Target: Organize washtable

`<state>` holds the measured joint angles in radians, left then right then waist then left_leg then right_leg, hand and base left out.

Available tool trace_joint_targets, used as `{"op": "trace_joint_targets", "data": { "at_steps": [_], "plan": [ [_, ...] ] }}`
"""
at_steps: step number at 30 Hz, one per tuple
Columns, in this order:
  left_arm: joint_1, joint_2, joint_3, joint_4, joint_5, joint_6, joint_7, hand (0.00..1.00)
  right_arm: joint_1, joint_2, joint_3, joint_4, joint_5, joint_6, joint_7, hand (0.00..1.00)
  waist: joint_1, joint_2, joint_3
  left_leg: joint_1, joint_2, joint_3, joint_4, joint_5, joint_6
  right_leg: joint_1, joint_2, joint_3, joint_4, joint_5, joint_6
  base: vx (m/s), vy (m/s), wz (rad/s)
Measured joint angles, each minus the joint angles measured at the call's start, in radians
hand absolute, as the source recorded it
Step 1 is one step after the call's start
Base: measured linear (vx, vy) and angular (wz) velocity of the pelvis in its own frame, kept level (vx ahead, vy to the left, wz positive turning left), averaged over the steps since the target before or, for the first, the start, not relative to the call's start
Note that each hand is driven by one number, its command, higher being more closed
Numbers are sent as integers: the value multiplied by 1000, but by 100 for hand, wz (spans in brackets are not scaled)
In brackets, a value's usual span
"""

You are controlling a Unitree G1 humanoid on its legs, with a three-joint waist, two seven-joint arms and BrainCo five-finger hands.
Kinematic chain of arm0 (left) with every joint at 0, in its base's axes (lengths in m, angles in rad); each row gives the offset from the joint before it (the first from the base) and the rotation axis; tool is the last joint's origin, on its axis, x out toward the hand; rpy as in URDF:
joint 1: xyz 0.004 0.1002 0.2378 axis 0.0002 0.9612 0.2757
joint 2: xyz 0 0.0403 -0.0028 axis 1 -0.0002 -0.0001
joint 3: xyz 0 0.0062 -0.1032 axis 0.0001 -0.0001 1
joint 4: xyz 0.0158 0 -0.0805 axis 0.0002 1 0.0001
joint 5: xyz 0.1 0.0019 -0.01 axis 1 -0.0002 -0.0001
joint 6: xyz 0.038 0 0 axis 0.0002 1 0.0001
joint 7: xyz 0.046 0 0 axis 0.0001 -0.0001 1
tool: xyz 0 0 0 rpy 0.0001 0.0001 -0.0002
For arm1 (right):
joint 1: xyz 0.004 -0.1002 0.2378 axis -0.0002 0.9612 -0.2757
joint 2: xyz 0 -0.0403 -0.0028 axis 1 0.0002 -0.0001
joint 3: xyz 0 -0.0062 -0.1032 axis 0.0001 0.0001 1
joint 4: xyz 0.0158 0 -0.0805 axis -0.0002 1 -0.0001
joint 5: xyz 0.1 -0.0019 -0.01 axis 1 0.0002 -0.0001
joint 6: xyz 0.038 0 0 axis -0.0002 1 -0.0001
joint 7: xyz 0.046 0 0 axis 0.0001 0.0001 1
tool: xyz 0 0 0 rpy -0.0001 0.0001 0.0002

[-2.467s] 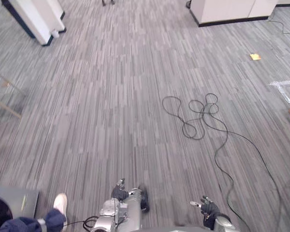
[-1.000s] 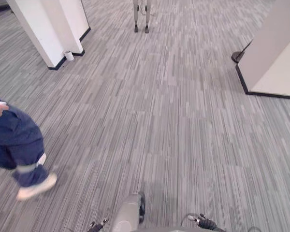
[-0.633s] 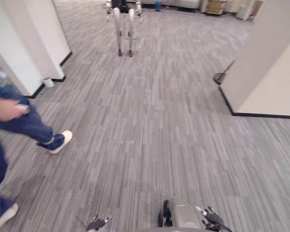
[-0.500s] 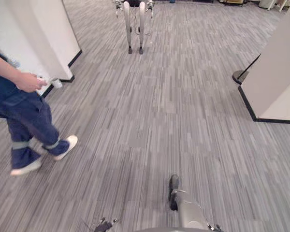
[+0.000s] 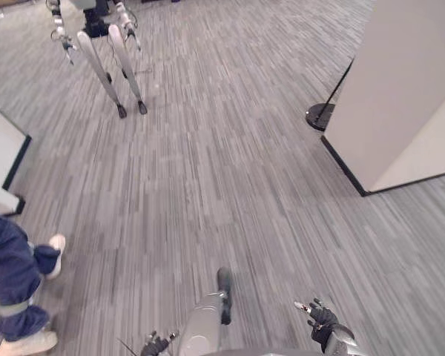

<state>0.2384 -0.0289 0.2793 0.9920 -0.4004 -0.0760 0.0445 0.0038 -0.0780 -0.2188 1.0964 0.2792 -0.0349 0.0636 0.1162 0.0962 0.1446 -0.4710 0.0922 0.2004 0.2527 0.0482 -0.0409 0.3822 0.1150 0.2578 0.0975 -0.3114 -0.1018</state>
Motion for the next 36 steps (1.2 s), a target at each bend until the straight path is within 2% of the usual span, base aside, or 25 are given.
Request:
{"op": "trace_joint_targets", "data": {
  "at_steps": [1, 2, 4, 5, 8, 9, 11, 12, 13, 14, 16, 17, 18, 19, 20, 21, 22, 23, 25, 26, 28, 30, 32, 33, 36],
  "plan": [
    [12, 12, 27, 15, 1, 0, 0, 0, 15, 30, -5, 16, -17, 1, 1, 0, 6, -48, -35, 39, -44, 7, 7, 97, 119, -41, -41, -1, 183, -22, 38, 1077, 294, -12],
    [31, 47, 41, 19, 1, -4, 1, 0, 33, 64, -15, 42, -29, 0, 3, 0, -4, -126, -69, 53, -103, 28, 50, 47, 166, -137, -63, 3, 434, 22, 149, 1033, 266, 12],
    [17, 75, 36, 23, 2, -8, 3, 0, 29, 72, -52, 58, -50, -8, 5, 0, -52, -155, -60, 92, -149, -17, 158, -88, 186, -257, -24, 25, 788, 206, 379, 946, 175, 64],
    [-3, 80, 27, 37, 5, -4, 3, 0, 33, 65, -87, 59, -59, -8, 5, 0, -57, -153, -32, 180, -169, -36, 178, -159, 182, -336, -35, -21, 997, 211, 379, 884, 149, 63],
    [-5, 90, -22, 38, 24, 9, 3, 0, 75, 59, -127, 12, -56, -16, 5, 0, -87, -128, -15, 406, -199, -77, 63, -215, 174, -506, -140, -192, 1160, 172, 350, 714, 115, 44],
    [-20, 95, -45, 37, 24, 12, 3, 0, 80, 58, -131, -18, -55, -25, 6, 0, -108, -117, -14, 508, -203, -110, -4, -230, 167, -598, -188, -263, 1124, 133, 276, 678, 67, 42],
    [-58, 94, -54, 36, 24, 14, 1, 0, 90, 68, -179, -51, -53, -34, 8, 0, -130, -115, -13, 612, -200, -161, -66, -265, 153, -715, -238, -332, 958, 90, 202, 822, -4, 68],
    [-94, 92, -73, 37, 25, 18, -1, 0, 96, 69, -221, -55, -53, -32, 5, 0, -142, -112, -1, 680, -183, -199, -76, -311, 135, -770, -249, -349, 695, 100, 191, 715, -91, 76],
    [-105, 87, -81, 37, 28, 22, -2, 0, 104, 64, -231, -54, -55, -29, 3, 0, -149, -106, 3, 709, -170, -212, -79, -330, 130, -770, -254, -366, 548, 126, 184, 752, -166, 90],
    [-114, 75, -72, 36, 37, 22, -2, 0, 124, 72, -240, -48, -55, -19, 3, 0, -160, -104, 1, 756, -147, -228, -94, -370, 109, -756, -260, -387, 240, 205, 195, 605, -185, 68],
    [-114, 40, -21, 34, 60, 22, 1, 0, 160, 71, -251, -48, -49, -4, 2, 0, -166, -86, -5, 843, -90, -235, -117, -428, 61, -780, -239, -389, 91, 236, 189, 846, -286, 63],
    [-88, 29, 13, 39, 63, 22, 1, 0, 185, 69, -232, -49, -55, 10, 2, 0, -182, -94, -15, 844, -61, -226, 4, -458, 8, -781, -224, -388, 147, 241, 160, 905, -324, 49],
    [-70, 34, 40, 34, 67, 22, 0, 0, 193, 76, -230, -49, -56, 16, 3, 0, -185, -107, -25, 811, -53, -224, 125, -461, 3, -779, -212, -383, 175, 273, 131, 941, -399, 48],
    [-67, 21, 91, 33, 84, 28, 2, 0, 209, 74, -229, -64, -57, 23, 8, 0, -198, -83, -33, 695, -5, -219, 438, -405, -36, -774, -175, -384, 240, 420, 95, 945, -475, 1],
    [-59, -9, 150, 33, 89, 35, 1, 0, 211, 34, -214, -73, -56, 25, 12, 0, -180, -20, -36, 584, 72, -200, 681, -174, -1, -762, -107, -396, 305, 376, 63, 1108, -500, -34],
    [-51, -24, 173, 35, 89, 42, 0, 0, 206, 20, -203, -85, -57, 29, 5, 0, -162, -12, -39, 555, 109, -173, 738, 15, 17, -732, -67, -384, 300, 351, 42, 1076, -432, -96],
    [-37, -28, 188, 38, 86, 49, -3, 0, 186, 20, -199, -96, -54, 24, -1, 0, -141, -1, -23, 489, 158, -146, 873, 47, 39, -655, -22, -352, 274, 327, 18, 1009, -348, -104],
    [-45, -6, 181, 37, 90, 51, -2, 0, 146, 19, -186, -76, -42, 16, -9, 0, -134, -23, 9, 425, 170, -120, 966, -80, 50, -562, -8, -312, 233, 323, 12, 810, -295, -89],
    [-39, 21, 149, 33, 92, 50, 1, 0, 108, 26, -142, -55, -16, 14, -22, 0, -126, -68, 32, 368, 165, -70, 941, -166, 28, -432, -17, -264, 155, 324, 12, 739, -243, -58],
    [-28, 31, 120, 26, 89, 46, 2, 0, 93, 43, -119, -56, 0, 6, -22, 0, -123, -103, 31, 323, 142, -29, 776, -227, -18, -330, -31, -220, 73, 319, 20, 696, -191, -62],
    [-22, 26, 113, 17, 89, 36, 2, 0, 63, 50, -118, -62, 5, -2, -22, 0, -93, -88, 23, 284, 96, -40, 459, -244, -47, -262, -32, -161, 19, 278, 49, 643, -53, -106],
    [-22, 12, 108, 22, 89, 27, 6, 0, 52, 48, -114, -73, 5, -6, -21, 0, -93, -53, 21, 270, 41, -98, 129, -204, -80, -209, -18, -138, -2, 213, 35, 586, 68, -83],
    [-3, 2, 71, 31, 88, 24, 8, 0, 88, 21, -115, -92, 4, -6, -21, 0, -99, -6, -6, 257, 7, -135, -33, 32, 5, -173, 26, -117, 34, 137, 48, 533, 167, -29],
    [-1, 22, 76, 40, 85, 23, 3, 0, 99, 43, -113, -74, 3, -3, -25, 0, -96, -45, -19, 256, -19, -128, 29, 36, 67, -161, 9, -91, 98, 77, 60, 536, 174, -15],
    [7, 61, 75, 40, 87, 21, 3, 0, 140, 78, -112, -55, -1, -5, -25, 0, -94, -119, -64, 342, -64, -79, -82, -3, 76, -213, -41, -47, 241, 64, 83, 491, 136, -26]
  ]
}}
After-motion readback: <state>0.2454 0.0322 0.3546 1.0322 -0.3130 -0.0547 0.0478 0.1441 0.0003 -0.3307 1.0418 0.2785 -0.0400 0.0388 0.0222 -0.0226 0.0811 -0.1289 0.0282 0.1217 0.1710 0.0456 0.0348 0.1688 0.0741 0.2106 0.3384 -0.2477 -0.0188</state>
